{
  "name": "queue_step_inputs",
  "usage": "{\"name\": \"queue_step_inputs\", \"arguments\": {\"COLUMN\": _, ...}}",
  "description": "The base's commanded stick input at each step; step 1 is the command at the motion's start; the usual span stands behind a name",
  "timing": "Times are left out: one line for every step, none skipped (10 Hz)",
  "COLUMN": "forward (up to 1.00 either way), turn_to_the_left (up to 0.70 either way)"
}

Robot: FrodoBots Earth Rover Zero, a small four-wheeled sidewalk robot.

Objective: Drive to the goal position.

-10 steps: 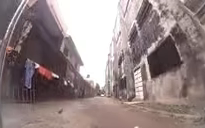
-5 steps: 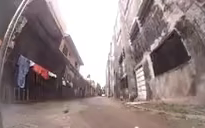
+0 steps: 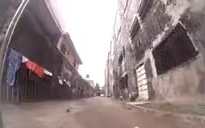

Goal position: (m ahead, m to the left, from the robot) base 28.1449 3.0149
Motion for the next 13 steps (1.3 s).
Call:
{"name": "queue_step_inputs", "arguments": {"forward": 0.78, "turn_to_the_left": 0.03}}
{"name": "queue_step_inputs", "arguments": {"forward": 0.78, "turn_to_the_left": 0.03}}
{"name": "queue_step_inputs", "arguments": {"forward": 0.78, "turn_to_the_left": 0.03}}
{"name": "queue_step_inputs", "arguments": {"forward": 0.78, "turn_to_the_left": 0.03}}
{"name": "queue_step_inputs", "arguments": {"forward": 0.78, "turn_to_the_left": 0.03}}
{"name": "queue_step_inputs", "arguments": {"forward": 0.78, "turn_to_the_left": 0.03}}
{"name": "queue_step_inputs", "arguments": {"forward": 0.78, "turn_to_the_left": 0.03}}
{"name": "queue_step_inputs", "arguments": {"forward": 0.78, "turn_to_the_left": 0.03}}
{"name": "queue_step_inputs", "arguments": {"forward": 0.78, "turn_to_the_left": 0.03}}
{"name": "queue_step_inputs", "arguments": {"forward": 0.78, "turn_to_the_left": 0.03}}
{"name": "queue_step_inputs", "arguments": {"forward": 0.78, "turn_to_the_left": 0.03}}
{"name": "queue_step_inputs", "arguments": {"forward": 0.78, "turn_to_the_left": 0.03}}
{"name": "queue_step_inputs", "arguments": {"forward": 0.78, "turn_to_the_left": 0.03}}
